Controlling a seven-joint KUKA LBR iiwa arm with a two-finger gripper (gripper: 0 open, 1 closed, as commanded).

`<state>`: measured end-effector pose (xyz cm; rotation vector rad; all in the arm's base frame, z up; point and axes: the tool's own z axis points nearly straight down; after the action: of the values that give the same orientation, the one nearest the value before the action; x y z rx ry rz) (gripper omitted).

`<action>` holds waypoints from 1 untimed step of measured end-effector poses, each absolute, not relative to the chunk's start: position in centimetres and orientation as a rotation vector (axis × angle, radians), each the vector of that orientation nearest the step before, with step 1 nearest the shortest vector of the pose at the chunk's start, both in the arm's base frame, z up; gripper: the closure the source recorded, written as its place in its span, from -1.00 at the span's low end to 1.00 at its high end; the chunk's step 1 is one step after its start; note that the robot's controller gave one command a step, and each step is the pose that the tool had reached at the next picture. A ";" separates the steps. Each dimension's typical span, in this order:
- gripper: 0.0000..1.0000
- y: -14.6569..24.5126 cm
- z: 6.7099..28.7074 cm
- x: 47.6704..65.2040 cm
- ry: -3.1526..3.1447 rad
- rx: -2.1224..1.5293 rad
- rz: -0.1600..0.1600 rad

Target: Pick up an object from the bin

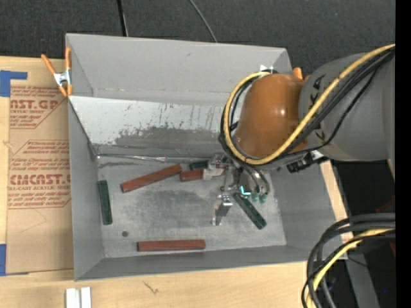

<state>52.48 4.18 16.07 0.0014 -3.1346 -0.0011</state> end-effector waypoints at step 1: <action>-1.00 4.2 16.4 52.7 -3.142 0.001 -0.002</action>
Offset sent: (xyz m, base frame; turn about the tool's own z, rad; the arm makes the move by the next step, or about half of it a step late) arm 0.0598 0.0146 -0.0342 0.3215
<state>52.67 4.16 16.42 0.0009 -3.1419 -0.0018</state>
